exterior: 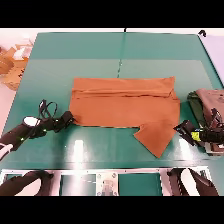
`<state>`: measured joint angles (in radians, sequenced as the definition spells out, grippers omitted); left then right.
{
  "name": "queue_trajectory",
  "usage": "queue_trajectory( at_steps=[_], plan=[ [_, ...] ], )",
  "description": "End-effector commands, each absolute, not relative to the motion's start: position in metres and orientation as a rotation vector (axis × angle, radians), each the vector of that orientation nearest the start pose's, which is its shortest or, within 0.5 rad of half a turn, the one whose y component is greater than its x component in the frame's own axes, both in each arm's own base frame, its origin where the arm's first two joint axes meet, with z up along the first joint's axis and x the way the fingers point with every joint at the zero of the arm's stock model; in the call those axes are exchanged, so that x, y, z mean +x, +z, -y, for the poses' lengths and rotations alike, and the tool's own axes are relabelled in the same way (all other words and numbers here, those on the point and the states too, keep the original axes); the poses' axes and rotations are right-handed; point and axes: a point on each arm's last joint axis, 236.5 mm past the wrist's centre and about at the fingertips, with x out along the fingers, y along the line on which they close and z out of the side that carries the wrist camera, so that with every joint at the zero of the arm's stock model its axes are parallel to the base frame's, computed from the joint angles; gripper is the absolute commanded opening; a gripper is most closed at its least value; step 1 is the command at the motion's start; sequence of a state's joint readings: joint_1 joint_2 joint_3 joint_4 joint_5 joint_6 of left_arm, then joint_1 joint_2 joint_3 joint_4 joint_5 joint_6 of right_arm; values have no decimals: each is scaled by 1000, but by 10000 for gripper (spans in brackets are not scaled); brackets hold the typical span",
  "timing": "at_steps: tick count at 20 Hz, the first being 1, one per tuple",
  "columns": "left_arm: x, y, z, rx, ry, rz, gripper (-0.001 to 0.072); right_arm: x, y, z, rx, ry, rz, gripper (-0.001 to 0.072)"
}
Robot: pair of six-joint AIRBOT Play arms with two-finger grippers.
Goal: Fold the shirts.
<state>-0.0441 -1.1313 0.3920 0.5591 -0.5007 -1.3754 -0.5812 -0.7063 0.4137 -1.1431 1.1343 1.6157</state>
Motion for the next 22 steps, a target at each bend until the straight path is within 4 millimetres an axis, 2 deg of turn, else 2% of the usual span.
queue_trajectory(
  at_steps=[1, 5, 6, 8, 10, 12, 14, 15, 16, 17, 19, 22],
  plan=[
    [329, -93, 116, -845, -85, -1082, 22, 207, -64, 31, 884, -323, -1248, 543],
    [324, -92, 121, -837, -113, -1109, 22, 190, -72, 40, 958, -397, -1296, 543],
    [324, -92, 121, -837, -113, -1108, 22, 189, -75, 37, 978, -394, -1305, 543],
    [324, -92, 121, -839, -113, -1108, 22, 190, -91, 25, 1035, -368, -1319, 543],
    [324, -92, 121, -839, -113, -1108, 22, 191, -111, 5, 1130, -315, -1347, 542],
    [323, -92, 123, -840, -118, -1113, 22, 200, -123, -13, 1213, -238, -1333, 525],
    [321, -92, 124, -842, -126, -1122, 22, 213, -122, -22, 1253, -153, -1301, 380],
    [321, -92, 125, -840, -127, -1122, 22, 220, -118, -24, 1253, -116, -1273, 281],
    [321, -90, 124, -824, -145, -1120, 22, 228, -113, -22, 1239, -90, -1244, 120],
    [321, -84, 123, -803, -174, -1129, 21, 233, -107, -20, 1229, -74, -1235, 15],
    [314, -73, 110, -750, -219, -1193, 21, 235, -93, -19, 1205, -31, -1256, 14],
    [288, -68, 65, -628, -156, -1330, 19, 218, -87, -6, 1134, -119, -1331, 13]
  ],
)
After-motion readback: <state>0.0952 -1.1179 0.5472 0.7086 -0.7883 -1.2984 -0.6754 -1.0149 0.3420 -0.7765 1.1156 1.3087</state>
